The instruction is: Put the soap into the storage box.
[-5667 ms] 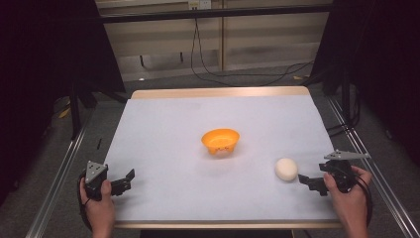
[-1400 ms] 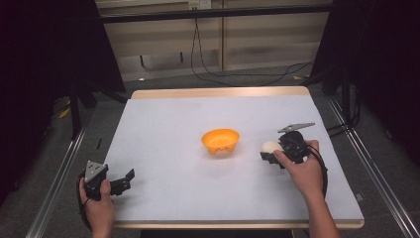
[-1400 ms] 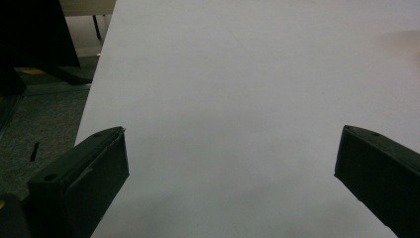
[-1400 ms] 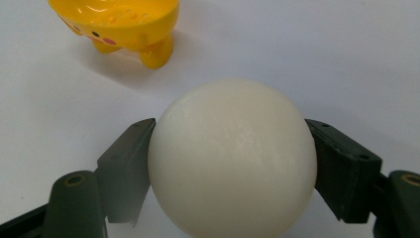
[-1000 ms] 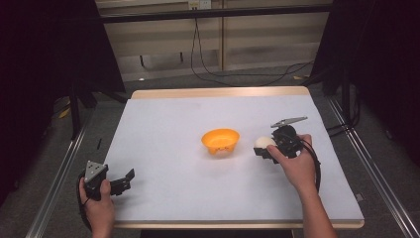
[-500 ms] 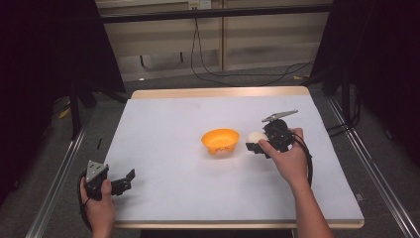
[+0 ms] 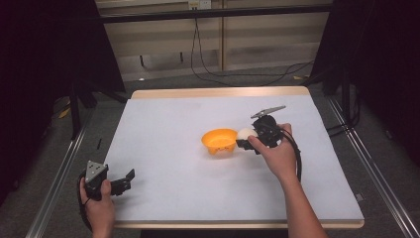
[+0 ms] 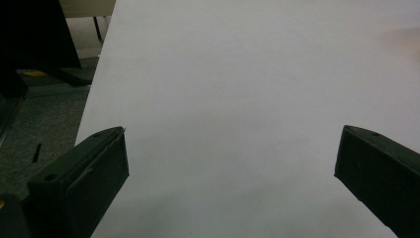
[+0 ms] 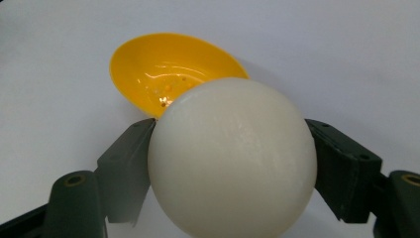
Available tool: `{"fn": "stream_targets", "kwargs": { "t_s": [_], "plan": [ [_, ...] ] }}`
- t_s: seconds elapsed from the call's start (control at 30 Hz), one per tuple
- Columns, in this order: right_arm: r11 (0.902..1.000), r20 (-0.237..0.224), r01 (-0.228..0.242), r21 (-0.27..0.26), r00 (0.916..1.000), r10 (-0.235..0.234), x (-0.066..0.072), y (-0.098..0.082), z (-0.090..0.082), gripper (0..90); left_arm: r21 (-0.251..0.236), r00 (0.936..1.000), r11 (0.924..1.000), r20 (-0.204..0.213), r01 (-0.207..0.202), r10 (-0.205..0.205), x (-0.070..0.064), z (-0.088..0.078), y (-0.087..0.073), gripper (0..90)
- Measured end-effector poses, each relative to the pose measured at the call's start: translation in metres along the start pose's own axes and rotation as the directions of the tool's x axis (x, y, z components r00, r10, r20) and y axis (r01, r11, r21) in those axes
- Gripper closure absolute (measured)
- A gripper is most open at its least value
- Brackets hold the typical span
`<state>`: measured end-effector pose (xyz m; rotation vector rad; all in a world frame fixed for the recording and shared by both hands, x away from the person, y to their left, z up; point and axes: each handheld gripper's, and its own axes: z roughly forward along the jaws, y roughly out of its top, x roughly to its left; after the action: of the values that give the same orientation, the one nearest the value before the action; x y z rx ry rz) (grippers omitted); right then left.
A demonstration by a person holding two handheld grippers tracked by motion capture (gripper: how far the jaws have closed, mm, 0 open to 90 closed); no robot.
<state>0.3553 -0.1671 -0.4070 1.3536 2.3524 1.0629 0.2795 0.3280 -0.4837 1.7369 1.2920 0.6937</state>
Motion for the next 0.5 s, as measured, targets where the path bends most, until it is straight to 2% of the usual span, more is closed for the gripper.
{"fn": "stream_targets", "kwargs": {
  "t_s": [0.5],
  "plan": [
    [0.9999, -0.020, 0.015, 0.003, 0.9997, -0.015, 0.013, 0.015, 0.017, 24.6, 0.000, 1.0000, 1.0000, 0.002, 0.001, -0.001, 0.000, 0.000, 0.000, 0.0]
  ]
}}
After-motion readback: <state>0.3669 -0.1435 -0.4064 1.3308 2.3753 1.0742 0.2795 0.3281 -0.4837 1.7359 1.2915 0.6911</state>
